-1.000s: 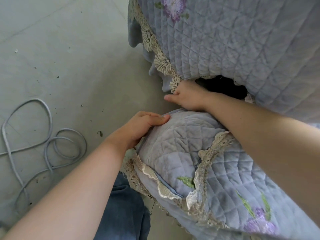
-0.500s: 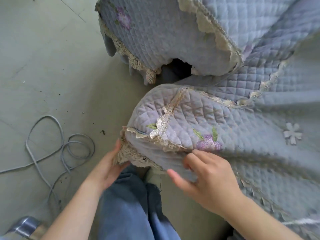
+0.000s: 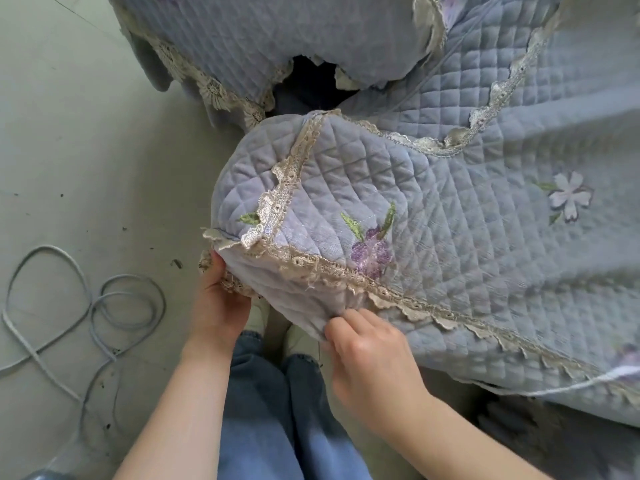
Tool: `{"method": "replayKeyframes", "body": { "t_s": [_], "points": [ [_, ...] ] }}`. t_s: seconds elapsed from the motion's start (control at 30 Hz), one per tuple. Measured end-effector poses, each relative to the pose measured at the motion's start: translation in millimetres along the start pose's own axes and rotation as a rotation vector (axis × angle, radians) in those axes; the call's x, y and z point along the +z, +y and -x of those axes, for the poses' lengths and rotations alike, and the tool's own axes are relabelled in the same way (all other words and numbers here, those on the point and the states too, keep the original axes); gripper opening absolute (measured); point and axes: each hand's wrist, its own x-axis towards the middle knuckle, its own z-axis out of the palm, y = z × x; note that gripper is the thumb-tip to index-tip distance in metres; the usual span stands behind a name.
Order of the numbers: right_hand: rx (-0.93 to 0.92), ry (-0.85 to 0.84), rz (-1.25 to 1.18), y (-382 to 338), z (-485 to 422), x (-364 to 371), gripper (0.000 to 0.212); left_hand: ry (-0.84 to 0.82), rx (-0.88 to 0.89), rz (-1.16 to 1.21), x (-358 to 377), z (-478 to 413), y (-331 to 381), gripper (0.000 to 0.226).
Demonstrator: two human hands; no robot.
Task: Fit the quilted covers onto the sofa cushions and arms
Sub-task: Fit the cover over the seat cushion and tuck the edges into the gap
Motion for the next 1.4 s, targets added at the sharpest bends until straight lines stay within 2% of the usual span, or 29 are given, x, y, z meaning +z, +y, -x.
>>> {"method": "replayKeyframes", "body": {
  "t_s": [0.07,0.13,0.17,0.27,0.33,0.4,0.5,0.6,0.67,0.7,0.73,0.87,0.93,1.0,1.13,1.17,1.23,1.33,1.4],
  "points": [
    [-0.004,-0.033,-0.051,-5.6,9.6,7.6,0.032,0.100,-0.022,0.047,-1.6,-2.5,-2.2,0.034],
    [-0.028,-0.084,-0.043,-2.3,5.1,20.4,0.031,0.010,0.017,0.054,1.2,-2.9,-5.5,0.026],
    [-0.045,-0.124,-0.009,0.1,-2.2,27.5,0.032,-0.040,0.044,0.059,2.1,-4.8,-8.7,0.031],
    [-0.050,-0.251,0.108,0.8,-21.1,44.4,0.040,0.022,0.038,0.013,1.0,-16.7,-14.9,0.027],
    [-0.007,-0.239,0.064,-2.9,-19.3,41.4,0.040,0.029,0.025,-0.058,-3.0,-19.6,-8.1,0.030],
    [0.056,-0.167,-0.130,-3.1,-7.8,30.7,0.030,-0.016,0.021,-0.108,-5.6,-18.1,2.1,0.035],
    [0.063,-0.014,-0.464,2.3,-14.9,-12.2,0.015,-0.184,-0.001,-0.116,-9.5,-16.9,27.3,0.045],
    [0.025,0.325,-0.528,14.6,-66.1,-64.1,0.012,-0.236,-0.042,-0.196,-7.3,-18.0,44.2,0.053],
    [0.092,0.413,-0.528,21.1,-118.2,-85.7,0.008,-0.234,-0.040,-0.258,-0.3,-15.7,51.5,0.047],
    [0.131,0.356,-0.538,22.7,-144.1,-89.7,0.009,-0.250,-0.049,-0.290,2.8,-16.8,55.6,0.046],
    [0.150,0.232,-0.528,22.9,-168.8,-90.3,0.014,-0.254,-0.043,-0.353,6.1,-18.6,60.8,0.043],
    [0.219,-0.488,-0.364,16.2,-249.9,-72.3,0.035,-0.313,-0.034,-0.546,15.3,-30.9,85.7,0.026],
    [0.258,-0.708,-0.333,15.8,-275.5,-58.2,0.037,-0.282,-0.042,-0.542,15.6,-37.9,88.2,0.030],
    [0.219,-0.813,-0.281,16.0,-291.0,-44.5,0.036,-0.218,-0.059,-0.505,16.7,-43.0,84.2,0.046],
    [0.181,-1.012,-0.120,9.3,-315.2,-26.6,0.032,-0.211,-0.038,-0.372,15.8,-48.9,74.3,0.044],
    [0.107,-1.031,0.018,4.3,-322.9,-21.8,0.036,-0.204,-0.031,-0.351,13.0,-50.9,72.4,0.043],
    [-0.110,-0.948,0.274,-3.4,-333.6,-14.6,0.038,-0.215,-0.033,-0.325,12.4,-52.3,71.1,0.036],
    [-0.415,-0.960,0.263,-7.9,-342.7,-9.3,0.028,-0.246,-0.074,-0.274,12.2,-54.7,70.3,0.027],
    [-0.477,-0.999,0.182,-4.8,-346.5,-6.8,0.026,-0.257,-0.099,-0.210,10.8,-56.9,67.5,0.026]
  ]
}}
